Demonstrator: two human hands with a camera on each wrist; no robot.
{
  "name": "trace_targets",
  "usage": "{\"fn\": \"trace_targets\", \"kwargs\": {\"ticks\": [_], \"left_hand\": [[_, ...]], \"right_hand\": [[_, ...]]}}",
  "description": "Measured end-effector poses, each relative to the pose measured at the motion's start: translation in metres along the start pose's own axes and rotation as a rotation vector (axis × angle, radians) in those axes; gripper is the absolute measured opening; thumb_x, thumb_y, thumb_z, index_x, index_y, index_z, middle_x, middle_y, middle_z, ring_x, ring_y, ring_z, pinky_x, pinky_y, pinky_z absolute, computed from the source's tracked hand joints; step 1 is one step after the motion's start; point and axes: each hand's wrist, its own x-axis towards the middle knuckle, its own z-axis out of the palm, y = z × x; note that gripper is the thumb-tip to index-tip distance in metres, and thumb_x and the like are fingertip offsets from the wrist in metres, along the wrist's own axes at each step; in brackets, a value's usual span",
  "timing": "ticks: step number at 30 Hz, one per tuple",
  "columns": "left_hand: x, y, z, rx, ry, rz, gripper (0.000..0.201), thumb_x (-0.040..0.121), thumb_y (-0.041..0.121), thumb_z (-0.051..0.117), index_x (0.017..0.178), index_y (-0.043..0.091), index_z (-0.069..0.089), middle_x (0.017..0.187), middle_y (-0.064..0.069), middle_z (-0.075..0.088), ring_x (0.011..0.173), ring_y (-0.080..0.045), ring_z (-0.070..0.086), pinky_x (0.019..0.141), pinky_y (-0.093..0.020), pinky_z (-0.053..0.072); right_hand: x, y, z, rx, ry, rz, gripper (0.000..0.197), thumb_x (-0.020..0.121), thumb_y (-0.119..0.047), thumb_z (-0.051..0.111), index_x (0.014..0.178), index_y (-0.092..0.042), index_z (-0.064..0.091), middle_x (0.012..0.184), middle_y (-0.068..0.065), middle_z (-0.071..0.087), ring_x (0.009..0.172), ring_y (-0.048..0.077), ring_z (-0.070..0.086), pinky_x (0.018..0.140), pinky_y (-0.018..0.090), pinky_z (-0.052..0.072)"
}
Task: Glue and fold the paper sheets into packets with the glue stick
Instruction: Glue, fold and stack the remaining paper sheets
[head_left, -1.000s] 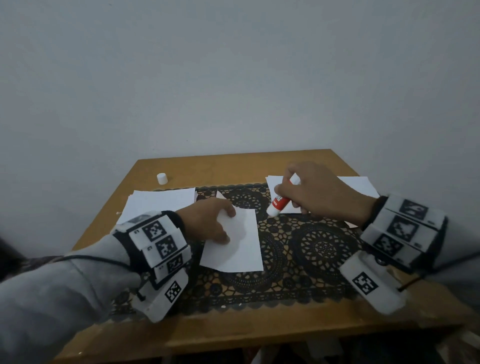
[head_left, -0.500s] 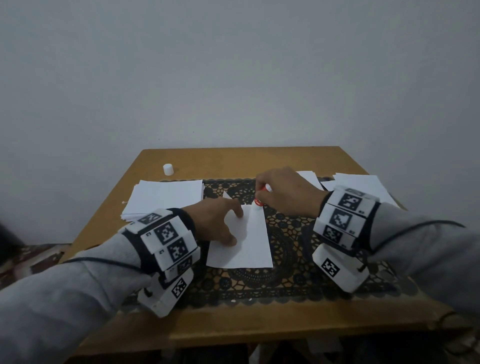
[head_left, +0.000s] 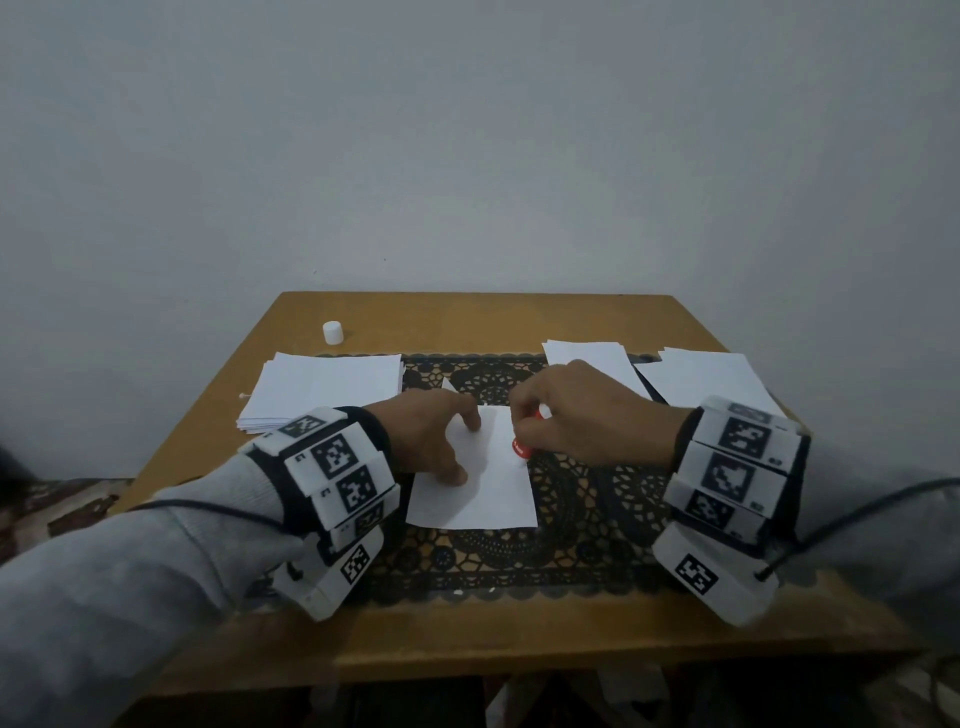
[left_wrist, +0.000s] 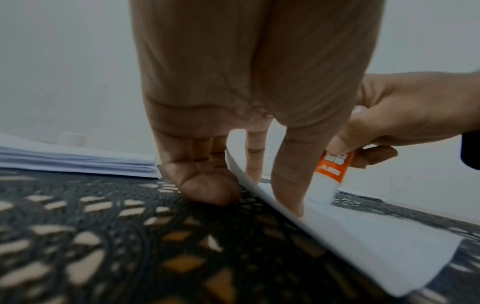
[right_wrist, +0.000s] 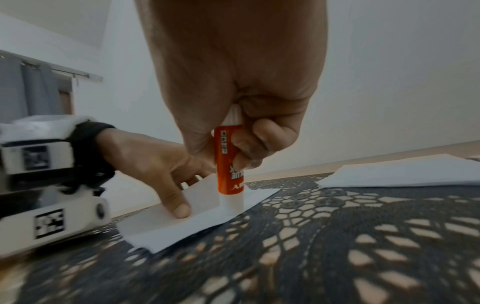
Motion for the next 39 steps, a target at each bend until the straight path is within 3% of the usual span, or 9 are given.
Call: {"fn": "trace_targets", "kwargs": {"ticks": [7,11,13,15,19,23,28,34,39], "left_hand": [[0.005,0.004,-0.002,-0.024,0.04,-0.028,0.051,0.078,0.025,0.076,0.125,0.025,0.055,0.136,0.0,0.047,0.119,-0.02,0.046,0.093,-0.03,0.041],[0.018,0.011,-0.014,-0.213,0.307,0.05,0.017,0.078,0.013,0.074,0.091,0.023,0.07,0.117,0.003,0.06,0.106,-0.016,0.055,0.08,-0.025,0.042],[0.02,0.015,-0.027,-0.322,0.373,0.107,0.017,0.078,0.006,0.07,0.076,0.023,0.067,0.101,0.001,0.067,0.092,-0.015,0.059,0.071,-0.024,0.048],[0.017,0.014,-0.039,-0.368,0.329,0.171,0.023,0.078,0.003,0.066,0.069,0.024,0.066,0.092,-0.006,0.07,0.085,-0.022,0.062,0.075,-0.031,0.053],[0.003,0.001,-0.053,-0.228,0.026,0.21,0.03,0.079,0.002,0.068,0.077,0.031,0.073,0.098,-0.004,0.071,0.095,-0.026,0.065,0.087,-0.043,0.054],[-0.009,-0.011,-0.048,-0.333,-0.177,0.184,0.031,0.081,-0.005,0.065,0.098,0.019,0.076,0.106,-0.012,0.07,0.099,-0.031,0.065,0.088,-0.046,0.053],[-0.008,-0.013,-0.024,-0.327,-0.012,0.136,0.034,0.078,-0.002,0.067,0.096,0.026,0.075,0.107,0.01,0.065,0.098,-0.012,0.058,0.076,-0.018,0.045],[-0.004,-0.013,-0.006,-0.209,0.059,0.038,0.03,0.079,0.01,0.071,0.105,0.026,0.07,0.133,0.006,0.049,0.117,-0.016,0.047,0.099,-0.03,0.039],[-0.003,-0.013,-0.003,-0.212,0.044,0.042,0.028,0.081,0.012,0.072,0.106,0.025,0.069,0.136,0.006,0.048,0.121,-0.015,0.044,0.096,-0.026,0.033]], "right_hand": [[-0.026,-0.016,-0.001,0.03,-0.09,-0.041,0.015,0.087,-0.024,0.062,0.078,-0.016,0.071,0.08,-0.006,0.069,0.073,0.01,0.061,0.07,0.036,0.052],[-0.031,-0.019,-0.002,0.06,-0.132,-0.035,0.016,0.089,-0.027,0.061,0.083,-0.018,0.073,0.082,-0.008,0.069,0.076,0.01,0.062,0.073,0.032,0.053],[-0.032,-0.018,-0.003,0.077,-0.148,-0.032,0.016,0.089,-0.027,0.061,0.084,-0.017,0.073,0.082,-0.008,0.069,0.077,0.009,0.061,0.073,0.028,0.052],[-0.033,-0.013,-0.006,0.09,-0.17,0.001,0.018,0.09,-0.026,0.06,0.085,-0.015,0.073,0.084,-0.008,0.068,0.076,0.005,0.06,0.072,0.024,0.05],[-0.036,0.009,-0.021,0.162,-0.106,0.105,0.019,0.089,-0.021,0.062,0.073,-0.017,0.07,0.066,-0.006,0.068,0.053,0.01,0.061,0.059,0.025,0.048],[-0.03,0.033,-0.04,0.171,0.055,0.194,0.027,0.088,-0.022,0.061,0.061,-0.023,0.064,0.05,-0.006,0.061,0.047,0.006,0.053,0.054,0.019,0.041],[-0.024,0.036,-0.044,0.162,0.241,0.242,0.021,0.087,-0.022,0.06,0.068,-0.017,0.068,0.058,0.002,0.065,0.043,0.002,0.051,0.044,0.011,0.035],[-0.019,0.027,-0.026,0.073,0.167,0.188,0.017,0.087,-0.025,0.06,0.076,-0.019,0.071,0.081,-0.01,0.067,0.075,0.025,0.065,0.07,0.042,0.052],[-0.004,0.03,-0.01,0.033,0.139,0.183,0.017,0.091,-0.027,0.059,0.082,-0.021,0.072,0.084,-0.009,0.068,0.059,0.017,0.059,0.054,0.027,0.044]]}}
